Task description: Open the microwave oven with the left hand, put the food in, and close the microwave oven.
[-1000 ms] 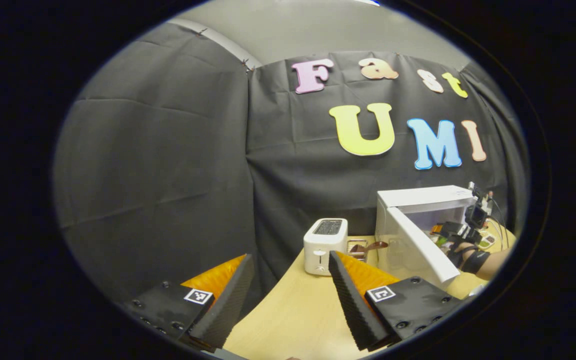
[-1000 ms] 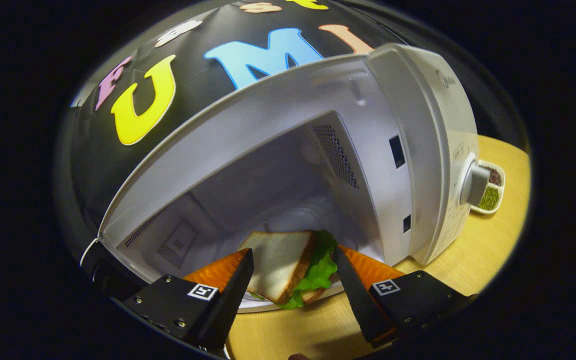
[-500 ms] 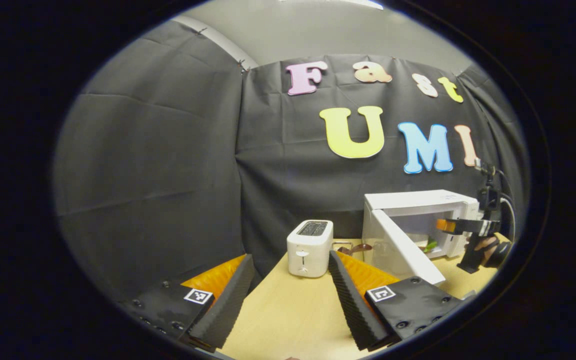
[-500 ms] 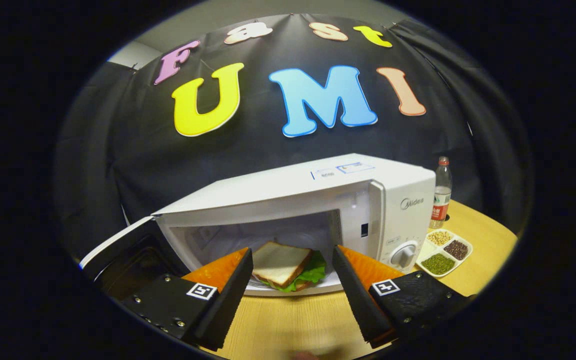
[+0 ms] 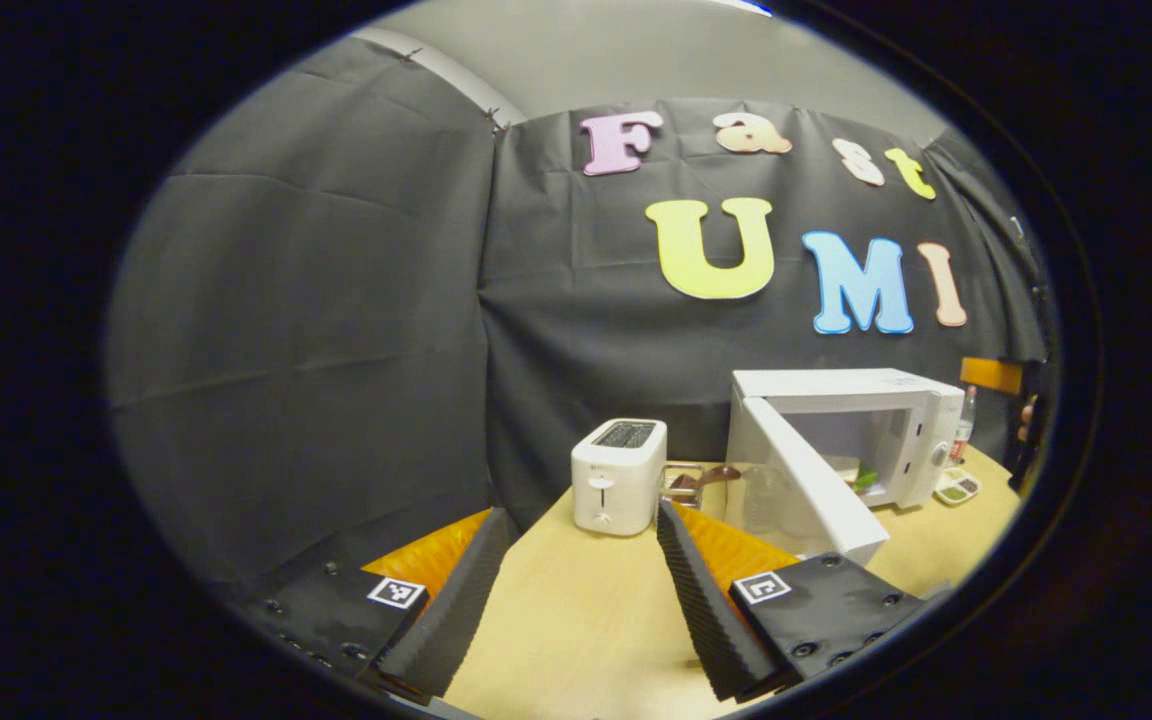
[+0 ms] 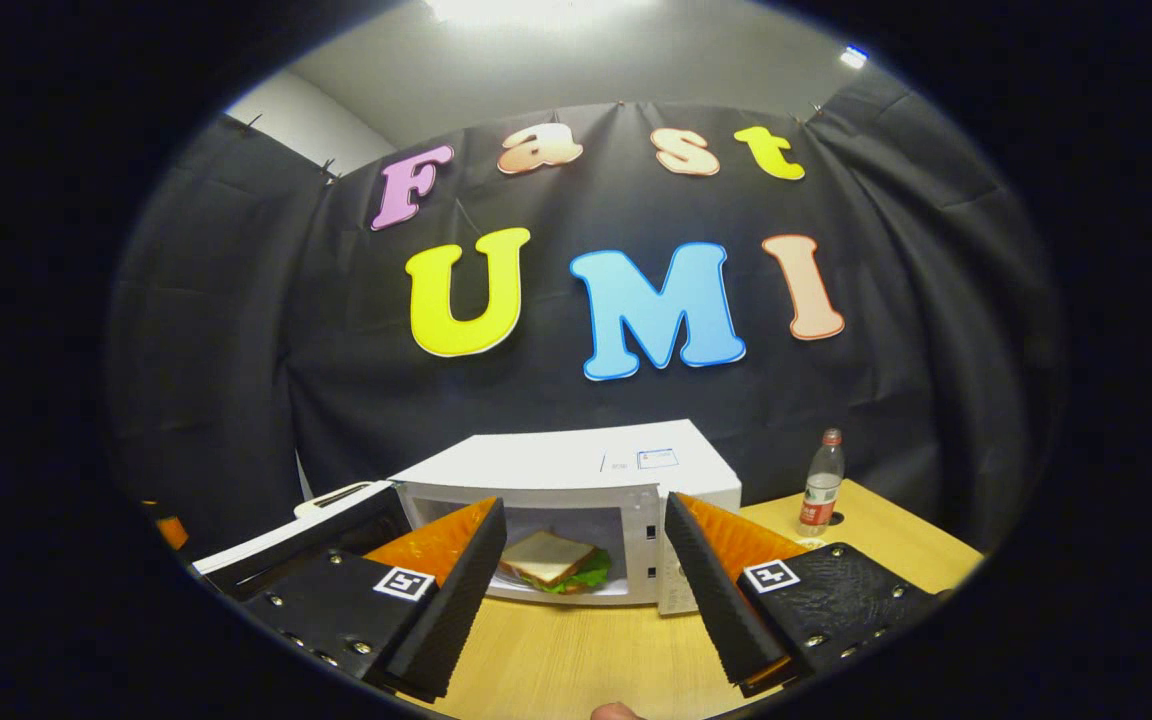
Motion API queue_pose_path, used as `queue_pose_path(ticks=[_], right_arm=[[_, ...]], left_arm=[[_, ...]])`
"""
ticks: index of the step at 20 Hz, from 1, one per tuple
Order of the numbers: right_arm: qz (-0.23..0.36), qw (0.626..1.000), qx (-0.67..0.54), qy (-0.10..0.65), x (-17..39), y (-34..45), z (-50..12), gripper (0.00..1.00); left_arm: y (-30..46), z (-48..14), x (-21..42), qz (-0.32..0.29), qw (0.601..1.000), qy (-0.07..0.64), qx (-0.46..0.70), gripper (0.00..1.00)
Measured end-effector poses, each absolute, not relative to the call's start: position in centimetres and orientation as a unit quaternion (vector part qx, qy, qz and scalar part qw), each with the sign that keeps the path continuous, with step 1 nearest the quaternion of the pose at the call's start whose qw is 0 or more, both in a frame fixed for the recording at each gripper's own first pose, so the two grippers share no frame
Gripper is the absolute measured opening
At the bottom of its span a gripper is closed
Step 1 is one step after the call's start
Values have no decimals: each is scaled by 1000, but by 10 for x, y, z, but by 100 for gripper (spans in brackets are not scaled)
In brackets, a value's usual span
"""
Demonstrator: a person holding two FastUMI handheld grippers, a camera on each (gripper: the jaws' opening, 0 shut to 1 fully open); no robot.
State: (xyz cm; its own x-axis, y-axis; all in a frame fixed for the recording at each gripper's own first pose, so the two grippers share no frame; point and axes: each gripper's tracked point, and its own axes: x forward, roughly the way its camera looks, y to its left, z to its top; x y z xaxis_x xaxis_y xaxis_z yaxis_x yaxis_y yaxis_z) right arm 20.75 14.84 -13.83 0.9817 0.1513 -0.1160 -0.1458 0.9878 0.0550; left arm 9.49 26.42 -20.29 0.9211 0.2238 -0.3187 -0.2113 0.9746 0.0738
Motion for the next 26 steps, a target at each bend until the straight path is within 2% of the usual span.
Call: queue_pose_path(ticks=[3, 4, 10, 12, 18, 19, 22, 26], right_arm=[[79, 996, 13, 41, 183, 132, -113, 96], [81, 996, 9, 36, 176, 126, -105, 96], [75, 997, 0, 24, 140, 89, -78, 96], [69, 997, 4, 23, 129, 75, -72, 96], [69, 997, 1, 29, 110, 46, -72, 96], [70, 997, 1, 32, 107, 42, -72, 96], [69, 997, 5, 31, 96, 25, -69, 96], [70, 997, 16, 36, 86, 9, -71, 96]], left_arm=[[255, -220, 91, 109, 977, 182, 16, 94], [252, -225, 91, 108, 976, 186, 17, 99], [227, -263, 85, 110, 970, 215, 19, 96], [219, -268, 84, 109, 969, 223, 17, 87], [191, -282, 80, 86, 966, 244, 11, 25], [191, -284, 81, 98, 963, 249, 21, 11], [183, -275, 76, 107, 963, 245, 27, 7], [166, -272, 79, 107, 963, 243, 37, 7]])
